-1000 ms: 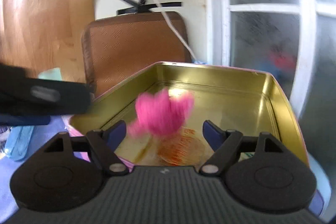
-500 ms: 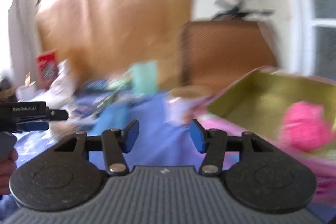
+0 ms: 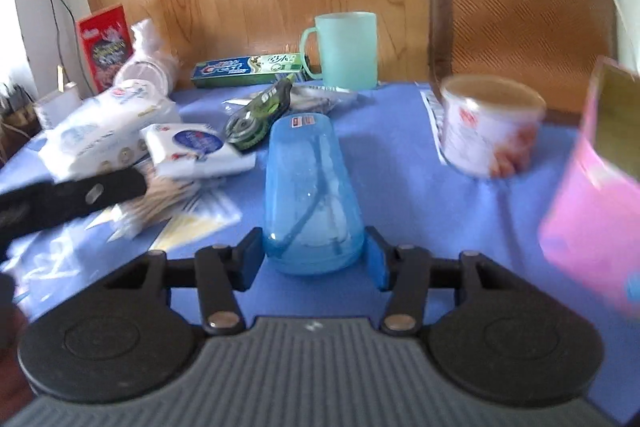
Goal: Organize soft objects
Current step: 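Grasp the blue plastic case with the left gripper, then lower the blue case into the pink tin and open the left gripper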
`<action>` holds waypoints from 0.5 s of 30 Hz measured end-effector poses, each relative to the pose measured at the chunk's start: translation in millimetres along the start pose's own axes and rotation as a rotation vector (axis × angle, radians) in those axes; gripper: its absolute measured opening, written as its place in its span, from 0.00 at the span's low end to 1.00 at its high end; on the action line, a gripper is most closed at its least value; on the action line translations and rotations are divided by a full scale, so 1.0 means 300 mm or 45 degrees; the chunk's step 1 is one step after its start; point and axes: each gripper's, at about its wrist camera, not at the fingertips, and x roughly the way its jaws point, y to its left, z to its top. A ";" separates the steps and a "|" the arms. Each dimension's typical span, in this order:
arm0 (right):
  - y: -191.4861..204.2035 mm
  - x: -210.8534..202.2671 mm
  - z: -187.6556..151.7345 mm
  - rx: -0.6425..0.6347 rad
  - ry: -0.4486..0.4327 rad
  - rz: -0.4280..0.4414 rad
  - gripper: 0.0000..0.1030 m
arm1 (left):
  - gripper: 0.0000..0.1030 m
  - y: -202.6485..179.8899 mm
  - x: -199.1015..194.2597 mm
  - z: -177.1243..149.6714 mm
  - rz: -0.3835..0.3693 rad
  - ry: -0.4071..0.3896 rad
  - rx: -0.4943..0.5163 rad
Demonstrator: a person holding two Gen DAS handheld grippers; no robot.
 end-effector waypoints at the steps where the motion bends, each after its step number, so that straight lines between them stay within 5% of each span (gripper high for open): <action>1: -0.012 -0.036 -0.030 0.026 0.006 0.029 0.53 | 0.89 -0.005 -0.004 -0.001 -0.011 0.012 -0.002; 3: -0.046 -0.117 -0.085 0.122 0.009 0.109 0.53 | 0.88 -0.014 -0.013 -0.003 -0.080 0.062 -0.025; 7: -0.081 -0.205 -0.172 0.300 -0.040 0.222 0.53 | 0.89 -0.105 -0.011 -0.045 -0.389 0.262 -0.123; 8: -0.095 -0.211 -0.182 0.359 -0.049 0.267 0.53 | 0.87 -0.145 0.006 -0.061 -0.418 0.326 -0.109; 11: -0.093 -0.221 -0.190 0.378 -0.076 0.288 0.53 | 0.62 -0.239 0.045 -0.103 -0.421 0.413 -0.062; 15: -0.099 -0.276 -0.182 0.339 -0.173 0.208 0.53 | 0.58 -0.332 0.048 -0.079 -0.462 0.417 -0.032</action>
